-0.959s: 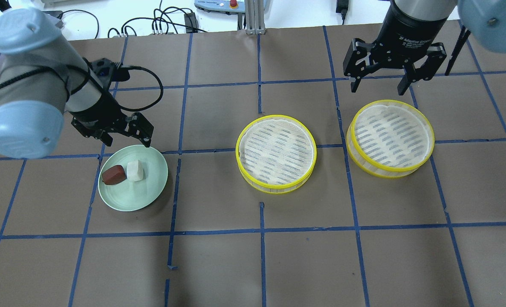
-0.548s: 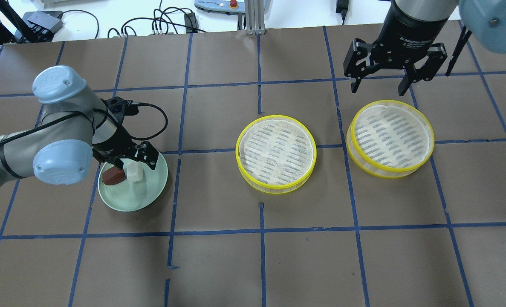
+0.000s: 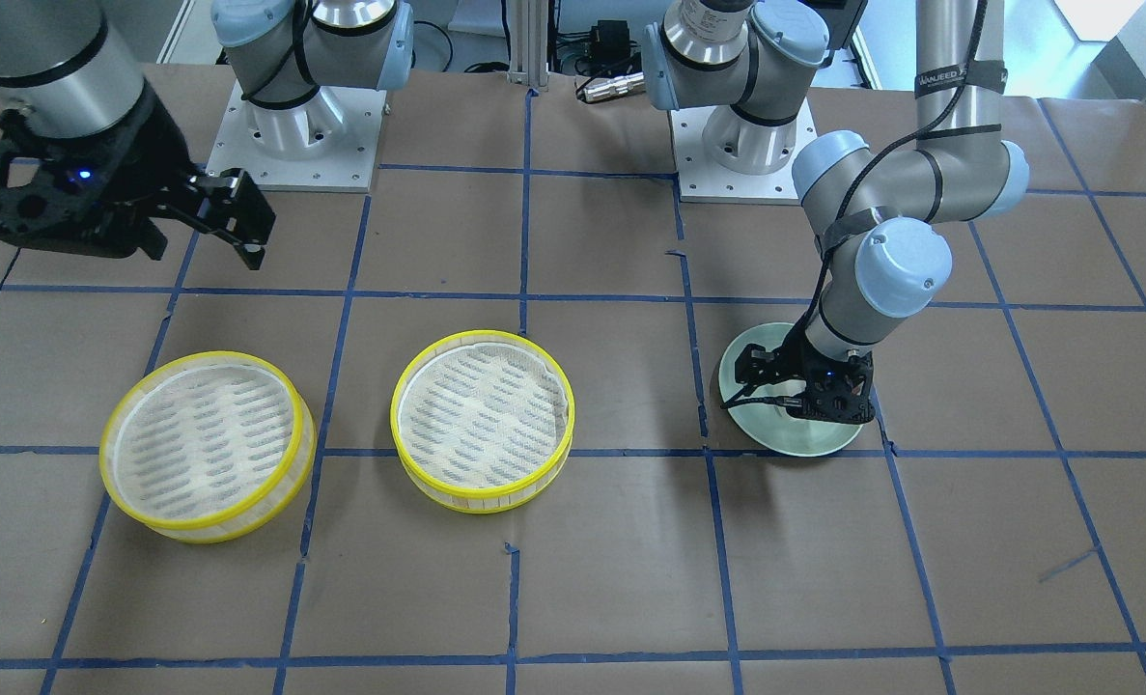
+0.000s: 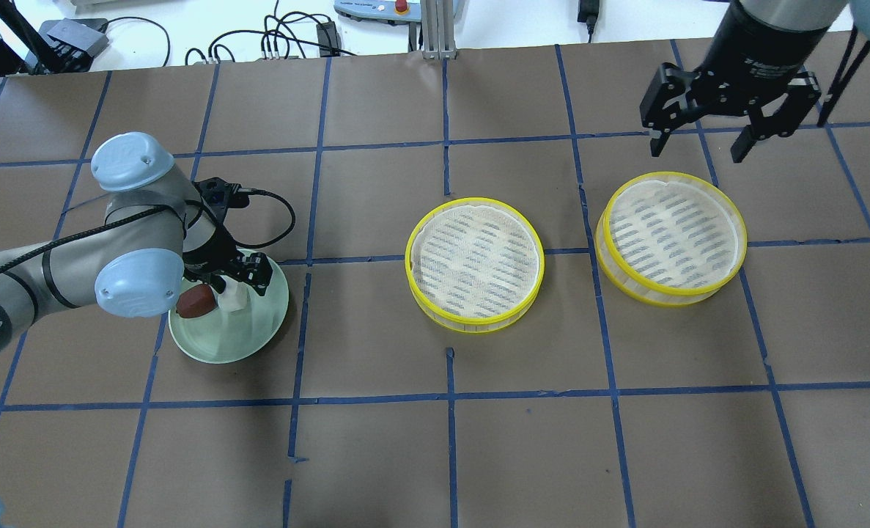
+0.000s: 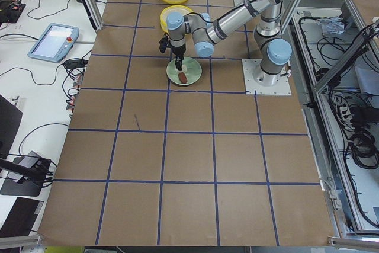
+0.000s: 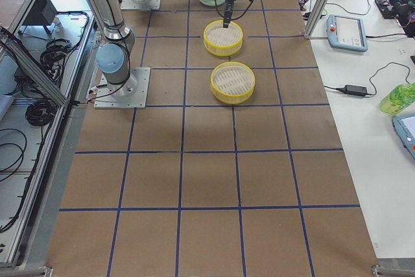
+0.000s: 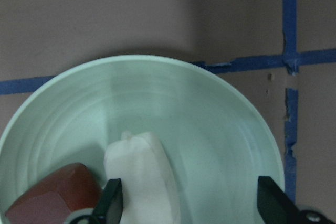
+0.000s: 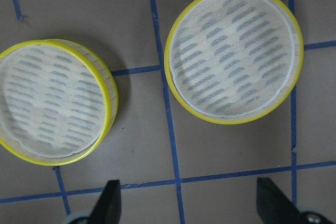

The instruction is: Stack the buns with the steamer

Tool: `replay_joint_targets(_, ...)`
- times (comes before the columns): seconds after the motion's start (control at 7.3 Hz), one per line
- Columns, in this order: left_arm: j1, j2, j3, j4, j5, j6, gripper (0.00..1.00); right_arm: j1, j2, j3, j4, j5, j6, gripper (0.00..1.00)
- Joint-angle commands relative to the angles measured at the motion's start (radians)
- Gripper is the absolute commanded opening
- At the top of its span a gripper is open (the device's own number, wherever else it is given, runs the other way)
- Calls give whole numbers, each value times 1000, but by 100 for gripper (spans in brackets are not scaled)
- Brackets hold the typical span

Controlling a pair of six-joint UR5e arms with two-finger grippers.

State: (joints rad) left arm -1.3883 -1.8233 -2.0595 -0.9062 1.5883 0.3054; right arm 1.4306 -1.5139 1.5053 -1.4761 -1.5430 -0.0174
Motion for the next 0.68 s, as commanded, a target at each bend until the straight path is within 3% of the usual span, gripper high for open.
replay_joint_targets(0.0, 0, -1, 13, 12, 22, 15, 1, -151, 33, 128, -146, -40, -196, 90)
replay_joint_targets(0.27, -12, 30, 44, 36, 21, 0, 0, -249, 154, 245, -379, -54, -318, 89)
replay_joint_targets(0.55, -96, 93, 88, -9, 4, -183, 1, -260, 301, 288, -606, -51, -392, 86)
